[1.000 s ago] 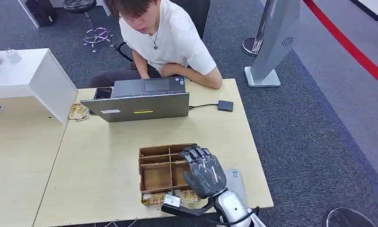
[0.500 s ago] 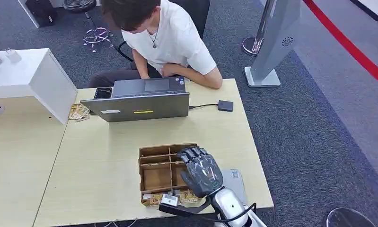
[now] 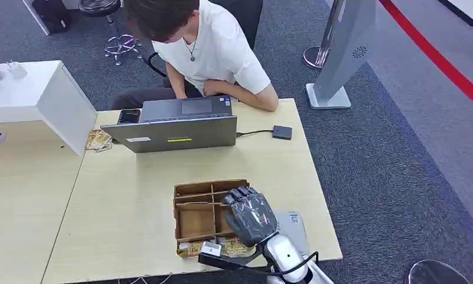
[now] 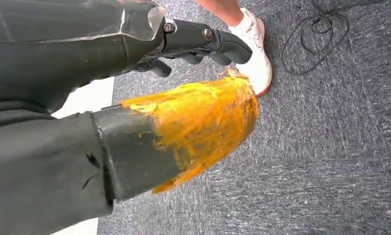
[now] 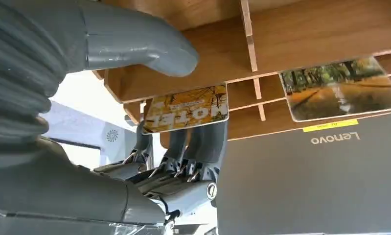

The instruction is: Pass the card to the sensor for recognition and then transmit it.

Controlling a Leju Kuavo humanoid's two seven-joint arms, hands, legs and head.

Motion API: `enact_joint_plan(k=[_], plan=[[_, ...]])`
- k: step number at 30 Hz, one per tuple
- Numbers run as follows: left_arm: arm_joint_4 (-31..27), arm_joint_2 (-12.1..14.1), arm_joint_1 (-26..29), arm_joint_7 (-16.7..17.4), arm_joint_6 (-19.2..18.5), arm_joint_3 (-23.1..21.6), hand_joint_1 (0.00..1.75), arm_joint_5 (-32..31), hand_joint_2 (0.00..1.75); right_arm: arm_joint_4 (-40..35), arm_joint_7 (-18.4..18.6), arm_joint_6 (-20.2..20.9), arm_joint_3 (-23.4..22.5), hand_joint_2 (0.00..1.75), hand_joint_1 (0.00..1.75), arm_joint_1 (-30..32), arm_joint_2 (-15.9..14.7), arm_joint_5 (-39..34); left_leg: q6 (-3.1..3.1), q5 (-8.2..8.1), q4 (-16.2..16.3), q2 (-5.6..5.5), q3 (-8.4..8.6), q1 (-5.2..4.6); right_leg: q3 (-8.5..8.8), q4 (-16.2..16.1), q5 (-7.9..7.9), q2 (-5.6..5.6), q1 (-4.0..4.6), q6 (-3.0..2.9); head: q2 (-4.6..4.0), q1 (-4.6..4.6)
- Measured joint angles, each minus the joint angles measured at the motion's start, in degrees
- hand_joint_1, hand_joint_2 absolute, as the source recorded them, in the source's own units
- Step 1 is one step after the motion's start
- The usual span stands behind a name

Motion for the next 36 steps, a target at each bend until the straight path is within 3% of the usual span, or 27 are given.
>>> enact_joint_plan(k=[3,7,12,14,15,16,36], plan=[[0.00,0.00,0.00,-0.02,-0.02,0.00,0.00,0.00,0.00,0.39,0.07,-0.02,0.00,1.75,1.01,-0.44,0.00,-0.24,0.00,0.00,0.00,0.00,0.00,0.00,0.00,0.00,0.00,0.00,0.00,0.00,0.00,0.00],[0.00,0.02,0.00,-0.02,-0.04,0.00,0.00,0.00,0.00,0.68,0.09,-0.02,-0.02,1.75,1.29,-0.87,0.00,-0.48,0.00,0.00,0.00,0.00,0.00,0.00,0.00,0.00,0.00,0.00,0.00,0.00,0.00,0.00],[0.00,0.02,0.00,-0.02,-0.09,0.00,0.00,-0.02,0.00,0.94,0.09,0.00,-0.02,1.75,1.40,-1.53,0.00,-0.50,0.00,0.00,0.00,0.00,0.00,0.00,0.00,0.00,0.00,0.00,0.00,0.00,0.00,0.00],[0.00,0.02,0.00,-0.02,-0.11,0.00,0.00,0.00,0.00,0.98,0.09,0.00,0.00,1.75,1.57,-1.71,0.00,-0.50,0.00,0.00,0.00,0.00,0.00,0.00,0.00,0.00,0.00,0.00,0.00,0.00,0.00,0.00],[0.00,0.02,0.00,-0.02,-0.11,0.00,0.00,-0.02,0.00,0.98,0.09,0.00,-0.02,1.75,1.57,-1.79,0.00,-0.48,0.00,0.00,0.00,0.00,0.00,0.00,0.00,0.00,0.00,0.00,0.00,0.00,0.00,0.00],[0.00,0.02,0.00,-0.02,-0.11,0.00,0.00,0.00,0.00,1.00,0.09,-0.06,-0.02,1.75,1.73,-1.84,0.00,-0.46,0.00,0.00,0.00,0.00,0.00,0.00,0.00,0.00,0.00,0.00,0.00,0.00,0.00,0.00],[0.00,0.02,0.01,0.00,-0.02,0.00,0.00,0.11,0.00,-4.11,-0.13,-4.11,0.35,1.75,1.75,-1.08,0.00,3.65,0.00,0.00,0.00,0.00,0.01,0.00,0.00,0.00,0.00,0.00,0.00,0.00,0.00,0.02]])
